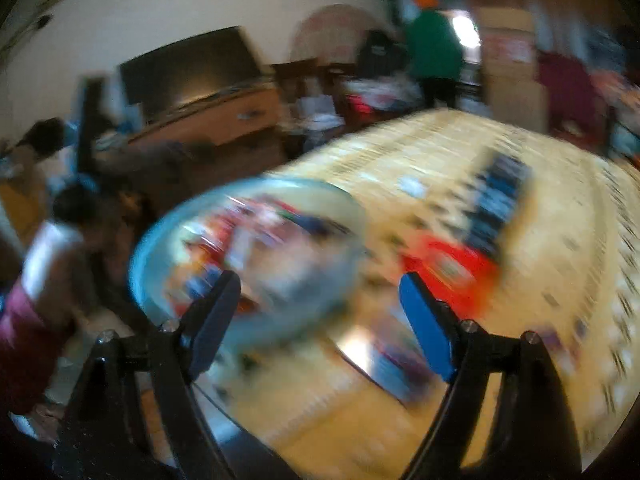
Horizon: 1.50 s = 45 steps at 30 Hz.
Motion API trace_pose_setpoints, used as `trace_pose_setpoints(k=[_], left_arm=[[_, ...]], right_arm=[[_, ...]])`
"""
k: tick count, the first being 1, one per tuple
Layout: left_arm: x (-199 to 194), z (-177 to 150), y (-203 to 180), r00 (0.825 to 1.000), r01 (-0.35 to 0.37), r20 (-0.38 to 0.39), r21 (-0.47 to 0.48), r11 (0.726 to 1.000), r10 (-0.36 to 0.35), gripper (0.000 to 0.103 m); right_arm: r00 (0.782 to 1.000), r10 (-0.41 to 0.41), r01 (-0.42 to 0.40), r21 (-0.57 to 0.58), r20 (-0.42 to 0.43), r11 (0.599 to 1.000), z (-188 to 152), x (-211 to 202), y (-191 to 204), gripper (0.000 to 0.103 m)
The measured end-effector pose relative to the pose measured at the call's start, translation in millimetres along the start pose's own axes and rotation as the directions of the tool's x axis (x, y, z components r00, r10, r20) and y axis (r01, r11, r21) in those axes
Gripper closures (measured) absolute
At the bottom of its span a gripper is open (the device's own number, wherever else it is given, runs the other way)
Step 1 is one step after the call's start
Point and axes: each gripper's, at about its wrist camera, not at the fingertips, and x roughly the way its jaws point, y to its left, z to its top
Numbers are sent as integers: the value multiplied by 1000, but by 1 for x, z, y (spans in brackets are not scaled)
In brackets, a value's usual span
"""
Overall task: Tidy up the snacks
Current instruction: 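Return both grippers to the bed and grasp the white-red bar with the right gripper, then grasp the purple candy packet with the left gripper while the right gripper holds the bar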
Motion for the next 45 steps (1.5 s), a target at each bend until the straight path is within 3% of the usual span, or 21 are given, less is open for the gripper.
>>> trace_pose_setpoints(k=[3, 6, 8, 10, 12, 14, 15, 20, 22, 26, 27, 28, 29, 30, 33, 35, 38, 40, 43, 45], left_arm=[[-23, -1, -67, 981, 187, 44, 84, 979, -191, 32], [-36, -11, -138, 919, 390, 7, 147, 909, -395, 32], [-36, -25, -187, 856, 516, -74, 172, 839, -511, 32], [-28, -46, -231, 804, 594, -165, 196, 780, -571, 32], [-18, -69, -267, 771, 635, -252, 220, 741, -585, 33], [-2, -90, -290, 737, 664, -332, 194, 722, -589, 33], [4, -97, -299, 731, 666, -357, 188, 722, -582, 33], [32, -131, -329, 744, 633, -420, 196, 749, -519, 34], [47, -137, -329, 752, 615, -429, 182, 767, -501, 34], [75, -141, -336, 763, 599, -420, 174, 782, -491, 34], [81, -141, -335, 765, 597, -412, 167, 785, -494, 34], [92, -140, -336, 760, 601, -407, 145, 786, -506, 34], [102, -139, -338, 758, 601, -407, 129, 789, -511, 34], [112, -137, -340, 760, 594, -405, 117, 796, -508, 34], [148, -128, -348, 773, 573, -385, 86, 815, -504, 34], [173, -124, -354, 792, 543, -375, 70, 837, -482, 34], [201, -123, -366, 804, 515, -378, 60, 855, -458, 33], [214, -125, -375, 804, 514, -390, 72, 855, -450, 25], [232, -135, -389, 825, 473, -412, 133, 871, -386, 23], [243, -145, -394, 813, 465, -458, 138, 874, -360, 26]], right_arm=[[987, -137, 149, 167, -78, 975, -56, -28, -73, 20], [959, -237, 276, 316, -157, 908, -100, -50, -136, 20], [937, -287, 344, 391, -197, 854, -125, -62, -177, 21], [931, -298, 363, 435, -212, 824, -135, -65, -201, 21], [931, -290, 361, 442, -222, 821, -135, -58, -224, 21], [933, -269, 351, 436, -240, 829, -136, -46, -237, 21], [938, -251, 335, 436, -241, 835, -131, -33, -247, 21], [955, -183, 273, 449, -233, 851, -106, 27, -289, 26], [952, -178, 276, 448, -247, 850, -98, 52, -303, 33], [940, -161, 293, 471, -299, 832, -94, 98, -333, 35], [936, -174, 303, 452, -304, 839, -95, 103, -335, 38], [932, -195, 317, 426, -305, 847, -95, 102, -334, 52], [930, -205, 324, 417, -306, 849, -95, 100, -333, 70], [939, -186, 301, 424, -290, 854, -97, 89, -335, 72], [952, -182, 275, 427, -246, 861, -106, 48, -330, 72], [956, -181, 267, 427, -232, 864, -113, 23, -324, 72], [951, -182, 278, 432, -251, 858, -135, -16, -310, 72], [948, -171, 282, 461, -267, 841, -155, -37, -303, 72], [936, -169, 304, 470, -308, 828, -175, -46, -299, 71], [934, -167, 306, 466, -317, 830, -182, -48, -299, 71]])
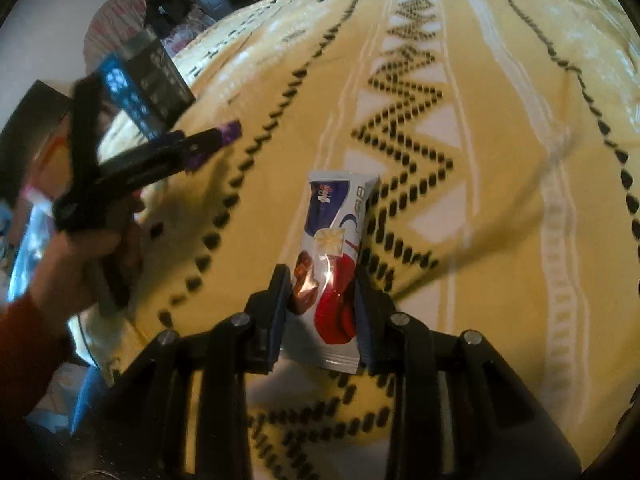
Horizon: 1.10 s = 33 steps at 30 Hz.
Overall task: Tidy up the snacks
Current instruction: 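Grasp the purple candy packet with the left gripper while the right gripper holds the bar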
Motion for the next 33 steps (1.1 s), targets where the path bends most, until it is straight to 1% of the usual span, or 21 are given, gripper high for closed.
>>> trace_pose_setpoints(k=[1, 2, 3, 4, 7, 8, 9, 10, 11, 12, 14, 15, 17, 19, 20, 21, 23, 24, 27, 30, 33], left_arm=[[7, -3, 0, 999, 12, -34, -3, 1000, -12, 35], [6, -4, -2, 999, 28, -33, 0, 1000, -28, 50], [1, -4, -6, 998, 50, -29, 13, 999, -50, 76], [-3, -4, -9, 997, 74, -37, 16, 997, -73, 88], [-10, -7, -20, 991, 125, -51, 33, 992, -123, 87], [-12, -10, -23, 990, 129, -54, 44, 991, -127, 85], [-12, -9, -23, 990, 129, -54, 43, 991, -127, 79], [-12, -9, -23, 990, 134, -54, 37, 990, -132, 71], [-12, -9, -21, 990, 134, -50, 29, 991, -133, 52], [-13, -9, -20, 993, 118, -32, 20, 993, -117, 37], [-12, -7, -18, 997, 82, -10, 15, 997, -82, 28], [-10, -6, -17, 998, 67, -5, 9, 998, -67, 28], [-4, -4, -16, 998, 61, -12, 8, 998, -61, 28], [6, -3, -18, 997, 63, -36, 26, 998, -62, 30], [9, -3, -17, 996, 74, -42, 27, 997, -72, 41], [9, -3, -16, 997, 72, -39, 23, 997, -71, 54], [4, -1, -12, 995, 91, -28, 3, 996, -90, 69], [0, 0, -11, 995, 100, -22, 0, 995, -100, 72], [-16, 0, -11, 994, 111, 15, 3, 994, -111, 72], [-46, 7, -16, 990, 125, 67, -1, 992, -125, 72], [-88, 15, -26, 982, 137, 127, 32, 990, -140, 72]], right_arm=[[1000, 2, -2, 2, 7, 1000, -1, 0, -1, 71], [1000, 5, -5, 5, 15, 1000, -1, -1, -1, 71], [1000, 5, -5, 5, 22, 1000, 0, -1, -2, 71], [1000, -2, 2, 1, 27, 1000, 0, -1, -2, 71], [999, -1, 1, 16, 35, 1000, 0, 3, -4, 71], [999, -1, 0, 20, 35, 1000, 0, 3, -4, 71], [999, -1, 1, 22, 40, 1000, 1, 3, -4, 71], [999, -4, 3, 26, 44, 1000, 1, 2, -4, 71], [999, -10, 8, 27, 49, 1000, 1, 1, -3, 71], [998, -17, 16, 26, 53, 1000, 1, 0, -2, 71], [998, -30, 29, 25, 54, 999, -1, 3, 0, 71], [998, -33, 31, 34, 58, 999, -2, 4, -1, 71], [997, -37, 34, 42, 67, 999, -3, 5, 0, 71], [996, -42, 39, 40, 75, 998, -5, 7, 0, 71], [996, -42, 39, 39, 76, 998, -5, 7, 0, 71], [996, -40, 37, 42, 81, 998, -6, 7, 0, 71], [995, -38, 33, 50, 95, 998, -8, 4, 0, 72], [994, -37, 31, 52, 104, 998, -9, 1, -1, 72], [989, -38, 31, 50, 146, 998, -11, -12, 1, 72], [983, -40, 34, 39, 178, 999, -9, -26, 6, 72], [979, -44, 40, 23, 201, 999, -5, -40, 14, 72]])
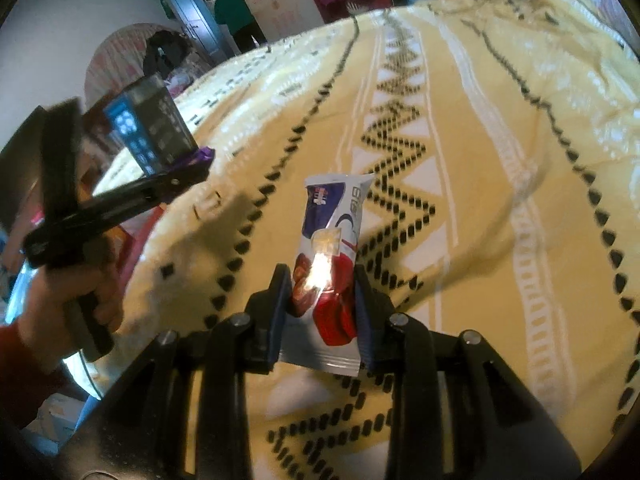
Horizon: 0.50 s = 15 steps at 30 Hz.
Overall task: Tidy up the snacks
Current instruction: 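Grasp the purple candy packet with the left gripper while the right gripper holds the bar, then carry the candy and bar over the glass bowl and release both into it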
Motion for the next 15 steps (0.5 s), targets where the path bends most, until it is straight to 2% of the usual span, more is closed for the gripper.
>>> trace_pose_setpoints(k=[7, 11, 15], left_arm=[[-112, 24, 2, 992, 1, 128, 2, 1000, -1, 72], [-175, 35, 30, 977, -61, 201, -35, 998, 67, 72], [-229, 36, 76, 949, -171, 249, -110, 979, 194, 72]], right_arm=[[996, 13, -6, -83, 87, 997, 33, -43, 41, 72], [990, 47, -26, -157, 133, 987, 54, -63, 81, 72], [980, 110, -68, -243, 165, 968, 77, -75, 133, 72]])
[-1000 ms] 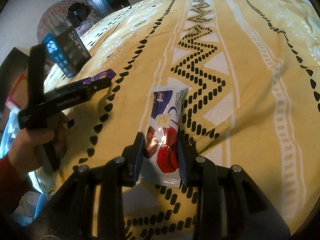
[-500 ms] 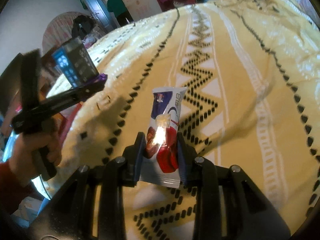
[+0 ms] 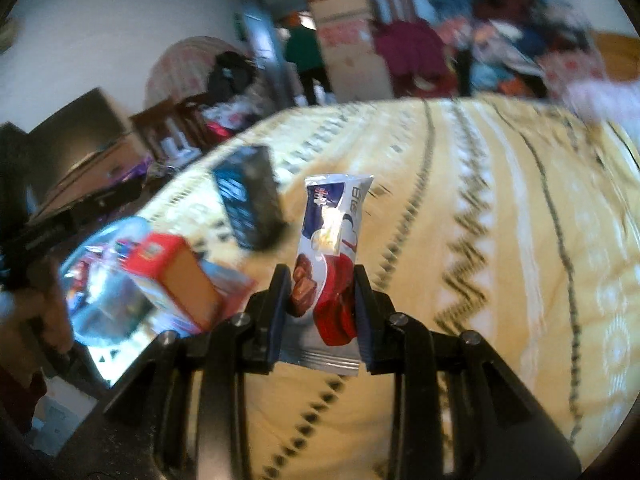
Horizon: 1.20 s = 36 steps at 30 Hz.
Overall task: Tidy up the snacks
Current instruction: 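Carry the candy and bar over the glass bowl and release both into it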
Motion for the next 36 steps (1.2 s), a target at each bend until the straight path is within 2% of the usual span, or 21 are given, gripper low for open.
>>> trace_pose_setpoints(k=[5, 9, 12, 16, 20, 25, 29, 36], left_arm=[[-49, 8, 87, 988, -141, 51, -104, 984, 147, 72], [-85, 9, 158, 963, -244, 69, -189, 951, 260, 72], [-107, 2, 211, 942, -310, 54, -242, 919, 332, 72], [-117, -16, 272, 921, -375, -12, -301, 876, 390, 72], [-110, -37, 304, 912, -406, -79, -331, 852, 403, 72], [-97, -57, 315, 908, -418, -133, -340, 843, 396, 72], [-96, -61, 316, 908, -419, -139, -345, 840, 396, 72], [-91, -62, 320, 901, -433, -159, -330, 839, 403, 72]], right_arm=[[994, 109, -106, -102, 27, 989, 43, 11, 73, 72], [978, 207, -202, -156, 12, 967, 68, 25, 129, 72], [960, 280, -278, -199, -21, 940, 86, 42, 174, 72], [923, 373, -385, -217, -97, 897, 99, 76, 236, 72], [894, 412, -443, -210, -177, 871, 98, 110, 276, 72], [863, 436, -486, -186, -256, 854, 89, 143, 306, 72], [848, 452, -504, -156, -277, 850, 85, 151, 312, 72], [844, 441, -504, -169, -306, 847, 76, 161, 327, 72]])
